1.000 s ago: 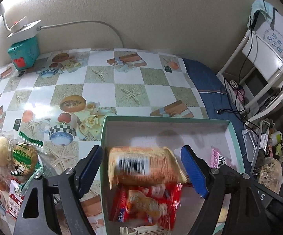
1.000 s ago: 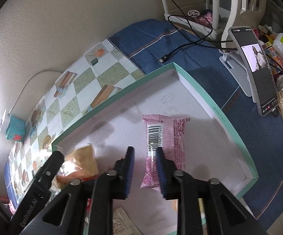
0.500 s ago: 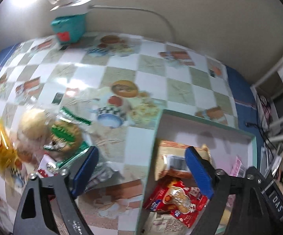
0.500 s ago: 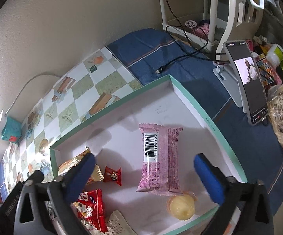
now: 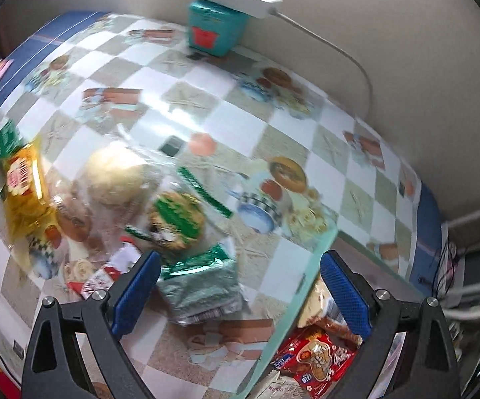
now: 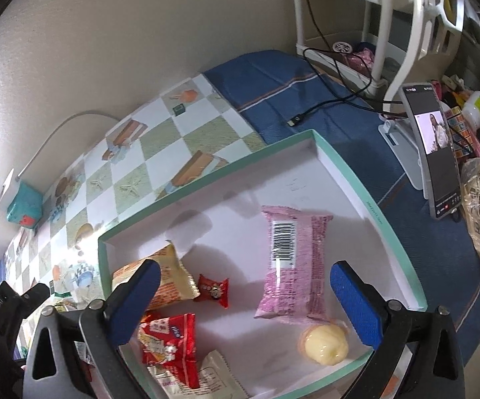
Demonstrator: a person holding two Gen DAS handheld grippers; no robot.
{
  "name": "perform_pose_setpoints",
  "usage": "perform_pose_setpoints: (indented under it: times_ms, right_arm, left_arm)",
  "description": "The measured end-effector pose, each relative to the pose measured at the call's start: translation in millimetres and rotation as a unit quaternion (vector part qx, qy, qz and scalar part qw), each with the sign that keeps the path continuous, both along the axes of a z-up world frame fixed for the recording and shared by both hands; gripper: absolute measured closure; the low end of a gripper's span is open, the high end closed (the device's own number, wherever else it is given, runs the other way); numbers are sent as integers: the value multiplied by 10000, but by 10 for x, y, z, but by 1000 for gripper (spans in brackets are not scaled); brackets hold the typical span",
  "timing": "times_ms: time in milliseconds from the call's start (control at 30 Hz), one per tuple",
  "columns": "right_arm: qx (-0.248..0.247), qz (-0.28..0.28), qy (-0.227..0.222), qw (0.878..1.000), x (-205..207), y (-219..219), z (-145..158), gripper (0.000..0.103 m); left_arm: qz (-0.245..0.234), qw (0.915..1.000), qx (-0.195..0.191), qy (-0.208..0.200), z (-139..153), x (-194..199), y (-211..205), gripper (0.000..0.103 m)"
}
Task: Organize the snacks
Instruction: 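Move both open tools from the tray back to the snack pile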
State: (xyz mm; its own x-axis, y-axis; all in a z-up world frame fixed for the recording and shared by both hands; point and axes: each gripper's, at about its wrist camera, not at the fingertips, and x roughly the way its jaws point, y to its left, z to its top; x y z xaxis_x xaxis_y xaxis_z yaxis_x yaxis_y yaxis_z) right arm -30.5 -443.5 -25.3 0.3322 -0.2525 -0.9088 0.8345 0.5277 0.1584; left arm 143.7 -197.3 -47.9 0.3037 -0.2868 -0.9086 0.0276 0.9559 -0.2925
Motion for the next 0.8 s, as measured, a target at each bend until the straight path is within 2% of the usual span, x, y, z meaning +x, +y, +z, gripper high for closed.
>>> perform_pose_setpoints:
  times_ms: [200,400,800]
  right_arm:
    - [-47,244,-62,9997,156,183,83,0]
    - [-99,535,-181,9984,354,434,193,0]
    - [-180,1571,-364,9868,775,1207,446,0]
  left_arm:
    - [606,9979,-213,91,109,96,379,6]
    - [1064,9942,-172,28,243,186,766,6]
    - [1935,9810,-149,56,491,201,1658,6]
